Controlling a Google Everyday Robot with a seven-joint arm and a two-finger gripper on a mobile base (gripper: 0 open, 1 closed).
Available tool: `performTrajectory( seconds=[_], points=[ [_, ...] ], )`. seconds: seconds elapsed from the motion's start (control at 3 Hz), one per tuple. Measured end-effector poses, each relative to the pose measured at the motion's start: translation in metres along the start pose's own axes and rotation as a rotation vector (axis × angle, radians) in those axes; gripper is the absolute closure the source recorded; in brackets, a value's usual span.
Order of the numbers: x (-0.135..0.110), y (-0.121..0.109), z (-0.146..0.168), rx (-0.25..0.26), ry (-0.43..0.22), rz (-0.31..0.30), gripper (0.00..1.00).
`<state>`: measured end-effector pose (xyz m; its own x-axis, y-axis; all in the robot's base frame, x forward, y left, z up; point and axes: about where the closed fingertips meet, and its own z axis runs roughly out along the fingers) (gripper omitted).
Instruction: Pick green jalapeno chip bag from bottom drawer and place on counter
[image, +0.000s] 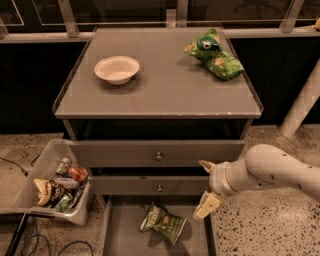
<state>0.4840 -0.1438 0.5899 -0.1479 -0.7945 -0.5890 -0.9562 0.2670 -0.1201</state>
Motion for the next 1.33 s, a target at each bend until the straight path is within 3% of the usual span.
performTrajectory(
  seconds=[0.67, 1.33],
  points=[
    [0.001, 0.006, 0.015, -0.019, 0.001, 0.009, 0.0],
    [0.027, 0.03, 0.11, -0.095, -0.063, 0.107, 0.0]
  ],
)
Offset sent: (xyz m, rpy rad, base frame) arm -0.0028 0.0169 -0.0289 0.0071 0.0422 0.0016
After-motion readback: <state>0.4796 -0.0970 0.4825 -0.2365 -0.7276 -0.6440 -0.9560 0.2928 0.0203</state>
